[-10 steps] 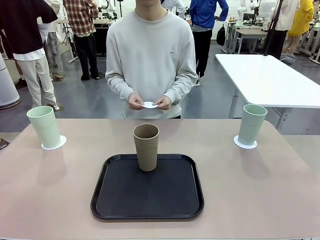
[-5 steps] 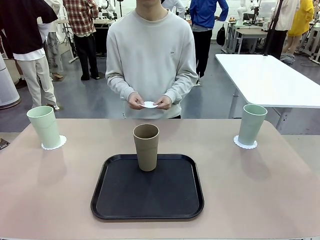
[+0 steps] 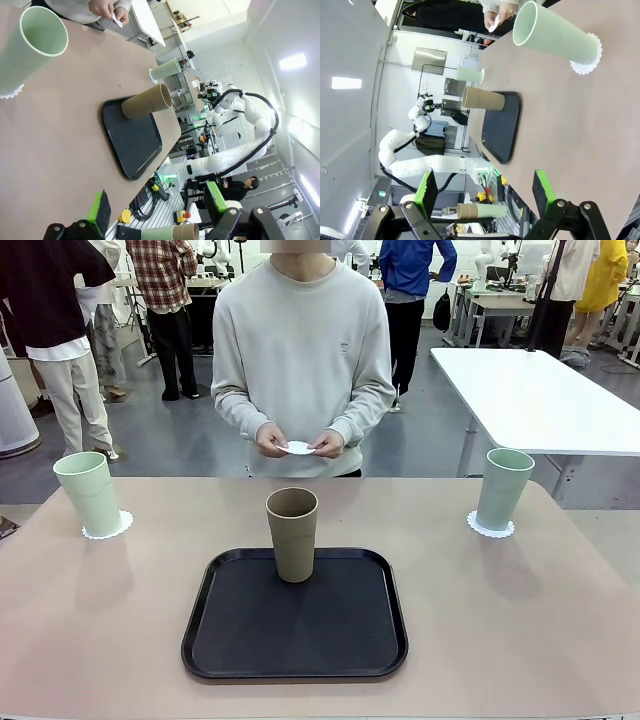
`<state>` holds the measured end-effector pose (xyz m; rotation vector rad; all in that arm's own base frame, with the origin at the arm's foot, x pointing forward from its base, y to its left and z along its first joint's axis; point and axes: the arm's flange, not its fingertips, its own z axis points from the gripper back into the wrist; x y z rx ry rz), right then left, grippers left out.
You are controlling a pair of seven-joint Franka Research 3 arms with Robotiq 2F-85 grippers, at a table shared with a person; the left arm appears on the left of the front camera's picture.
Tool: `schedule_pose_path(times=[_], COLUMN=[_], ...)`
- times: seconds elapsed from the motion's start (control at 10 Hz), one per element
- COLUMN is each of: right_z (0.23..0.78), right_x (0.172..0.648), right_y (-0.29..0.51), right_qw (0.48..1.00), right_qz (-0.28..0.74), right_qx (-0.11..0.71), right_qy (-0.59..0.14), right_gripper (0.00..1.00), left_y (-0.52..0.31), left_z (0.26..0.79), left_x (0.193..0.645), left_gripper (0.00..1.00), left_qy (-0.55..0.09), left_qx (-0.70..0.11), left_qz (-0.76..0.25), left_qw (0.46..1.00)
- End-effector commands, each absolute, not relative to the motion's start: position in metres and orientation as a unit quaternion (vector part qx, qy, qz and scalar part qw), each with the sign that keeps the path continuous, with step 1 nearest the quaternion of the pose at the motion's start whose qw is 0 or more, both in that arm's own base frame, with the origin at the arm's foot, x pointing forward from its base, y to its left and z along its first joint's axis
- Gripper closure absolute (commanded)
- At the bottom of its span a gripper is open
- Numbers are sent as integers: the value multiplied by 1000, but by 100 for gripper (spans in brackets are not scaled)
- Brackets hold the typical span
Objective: Place coasters on the table and set cups on them.
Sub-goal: Take one Reusable plastic cup from the Flat Tray and place it on a coaster set by the human.
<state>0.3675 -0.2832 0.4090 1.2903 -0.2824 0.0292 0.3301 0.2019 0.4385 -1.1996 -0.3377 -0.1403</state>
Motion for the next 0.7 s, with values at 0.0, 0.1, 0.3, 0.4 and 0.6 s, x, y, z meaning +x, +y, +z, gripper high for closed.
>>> schedule_pose_path(times=[0.0, 0.1, 0.3, 0.4, 0.6], right_z=[407, 407, 407, 407, 407], right_x=[368, 368, 368, 368, 368], right_y=[-280, -280, -280, -280, -280], right_qw=[789, 789, 789, 789, 789], right_qz=[11, 11, 11, 11, 11], right_qx=[601, 601, 601, 601, 601], right_qy=[-126, -126, -126, -126, -126], right_gripper=[0, 0, 0, 0, 0], left_y=[202, 202, 202, 202, 202], left_z=[441, 441, 441, 441, 441], left_x=[330, 330, 330, 330, 330], left_gripper=[0, 0, 0, 0, 0], left_qy=[-163, -163, -163, -163, -163], left_qx=[-564, -564, -564, -564, -564], left_qz=[-64, -64, -64, -64, -64], left_qw=[807, 807, 807, 807, 807])
